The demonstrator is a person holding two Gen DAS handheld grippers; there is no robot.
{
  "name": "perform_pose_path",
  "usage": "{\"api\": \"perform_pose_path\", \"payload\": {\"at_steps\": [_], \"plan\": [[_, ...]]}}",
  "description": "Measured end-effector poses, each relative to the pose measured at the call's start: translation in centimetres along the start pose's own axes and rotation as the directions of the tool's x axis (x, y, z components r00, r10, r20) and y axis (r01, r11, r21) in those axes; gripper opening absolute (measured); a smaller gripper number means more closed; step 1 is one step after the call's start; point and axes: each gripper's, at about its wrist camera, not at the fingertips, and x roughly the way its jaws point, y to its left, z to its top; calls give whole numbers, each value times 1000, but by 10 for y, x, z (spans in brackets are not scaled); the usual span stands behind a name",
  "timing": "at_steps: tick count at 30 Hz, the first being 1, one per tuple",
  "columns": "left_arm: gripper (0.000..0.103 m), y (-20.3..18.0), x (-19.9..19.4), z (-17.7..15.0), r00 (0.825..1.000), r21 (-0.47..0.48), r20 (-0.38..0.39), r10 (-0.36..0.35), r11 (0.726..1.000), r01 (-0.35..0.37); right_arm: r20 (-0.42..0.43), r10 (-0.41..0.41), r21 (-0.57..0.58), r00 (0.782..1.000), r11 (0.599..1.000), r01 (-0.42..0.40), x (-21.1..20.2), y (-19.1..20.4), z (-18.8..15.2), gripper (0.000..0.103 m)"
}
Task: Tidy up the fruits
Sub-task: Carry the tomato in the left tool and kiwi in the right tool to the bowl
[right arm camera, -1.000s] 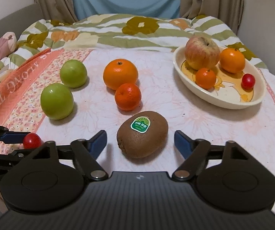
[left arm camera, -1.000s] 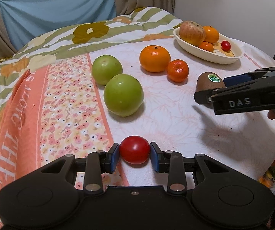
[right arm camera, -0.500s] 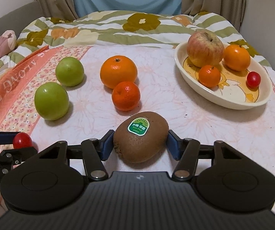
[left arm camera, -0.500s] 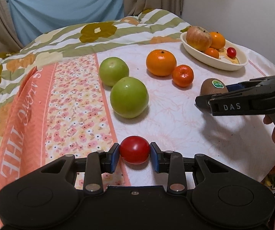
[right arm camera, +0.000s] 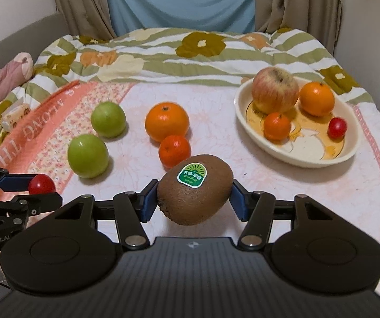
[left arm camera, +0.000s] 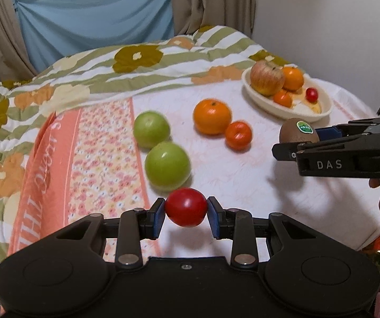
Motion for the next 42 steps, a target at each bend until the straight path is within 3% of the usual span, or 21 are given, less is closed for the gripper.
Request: {"api": "perform_pose_path", "payload": {"at_steps": [10,18,28,42], "plan": [[38,-34,-29,40,998,19,68,-11,1000,9,46,3,8,999,1000,-3,-50,-34,20,71],[38,-69,-26,69,995,61,98,-33,998,27,77,-25,28,997,999,23,-72,-81,31,71],[38,-117,11,102,992,83,94,-80,994,72,62,-51,28,997,998,50,-67,-144,36,71],[38,-181,94,134,995,150,25,-95,985,91,33,-40,30,999,999,39,-17,-222,53,71]]}}
